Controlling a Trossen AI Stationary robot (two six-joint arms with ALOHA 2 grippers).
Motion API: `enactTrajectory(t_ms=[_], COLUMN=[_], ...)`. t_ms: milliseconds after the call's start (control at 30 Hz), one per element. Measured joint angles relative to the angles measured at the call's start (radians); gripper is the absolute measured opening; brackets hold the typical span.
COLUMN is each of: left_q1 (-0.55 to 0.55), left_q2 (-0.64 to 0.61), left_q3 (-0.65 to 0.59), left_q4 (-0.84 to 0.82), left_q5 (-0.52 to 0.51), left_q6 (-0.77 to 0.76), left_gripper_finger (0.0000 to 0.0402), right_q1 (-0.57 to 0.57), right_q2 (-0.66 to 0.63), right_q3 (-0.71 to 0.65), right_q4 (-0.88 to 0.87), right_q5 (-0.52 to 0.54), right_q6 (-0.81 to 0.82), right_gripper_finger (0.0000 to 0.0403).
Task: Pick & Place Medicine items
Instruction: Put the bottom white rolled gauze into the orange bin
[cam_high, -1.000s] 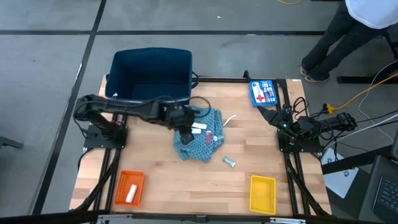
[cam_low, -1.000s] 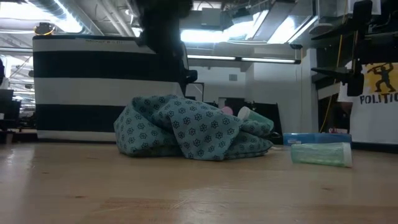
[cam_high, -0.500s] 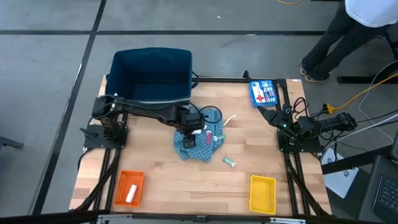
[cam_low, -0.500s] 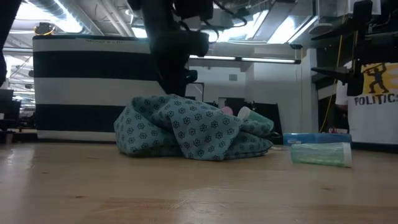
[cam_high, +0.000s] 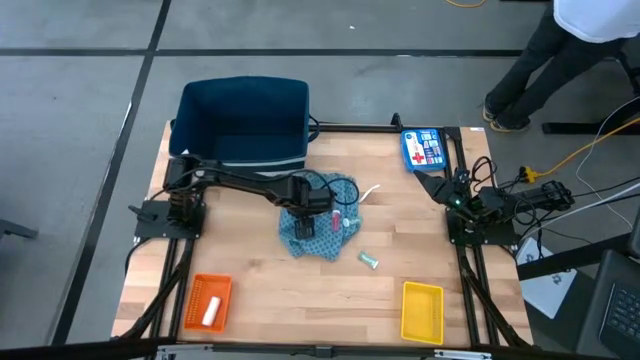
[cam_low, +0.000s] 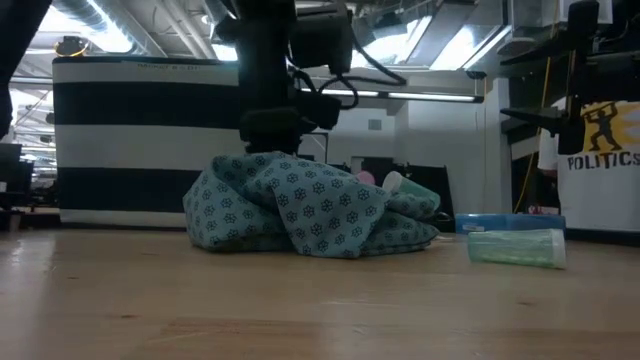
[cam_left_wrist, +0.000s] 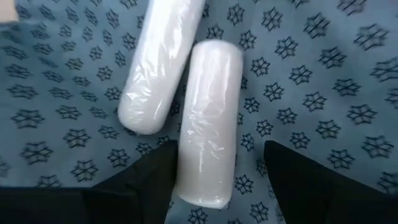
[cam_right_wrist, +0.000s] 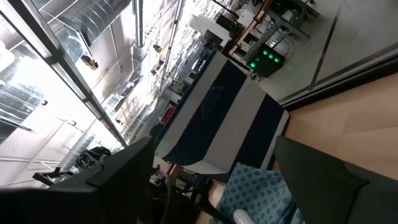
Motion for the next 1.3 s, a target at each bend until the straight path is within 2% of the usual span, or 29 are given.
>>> enactTrajectory(t_ms=[100,200,400,500,600,700,833,1000,1133,1300], left_q1=[0.000,0.000,0.000,0.000,0.008,0.014,-0.001,-0.064,-0.152,-0.283], left_q2=[0.003,-0.002,-0.006,-0.006,-0.006,-0.007,-0.007,-0.022,-0.063,-0.105], left_q3=[0.000,0.000,0.059,0.099,0.167,0.244,0.339,0.399,0.393,0.393], left_q4=[-0.004,-0.005,-0.046,-0.060,-0.146,-0.255,-0.443,-0.617,-0.624,-0.618], left_q5=[0.001,0.014,0.105,0.108,0.141,0.213,0.297,0.345,0.331,0.220], left_q6=[-0.007,-0.034,-0.087,-0.108,-0.137,-0.146,-0.185,-0.288,-0.445,-0.744], left_gripper_finger=[0.0232,0.0211,0.0117,0.0069,0.0038,0.0032,0.0046,0.0051,0.0048,0.0051], right_q1=[0.000,0.000,0.000,0.000,0.000,0.000,0.000,0.000,0.000,0.000], right_q2=[0.000,0.000,0.000,0.000,0.000,0.000,0.000,0.000,0.000,0.000], right_q3=[0.000,0.000,0.000,0.000,0.000,0.000,0.000,0.000,0.000,0.000], right_q4=[0.000,0.000,0.001,0.000,-0.002,-0.004,-0.006,-0.017,-0.032,-0.050], right_q5=[0.000,0.000,0.002,0.003,0.003,0.003,-0.005,-0.027,-0.028,-0.053], right_q6=[-0.001,-0.001,-0.001,-0.001,-0.001,-0.001,0.001,0.004,0.004,0.007], right_gripper_finger=[0.0334,0.0334,0.0334,0.0334,0.0334,0.0334,0.0334,0.0334,0.0334,0.0334])
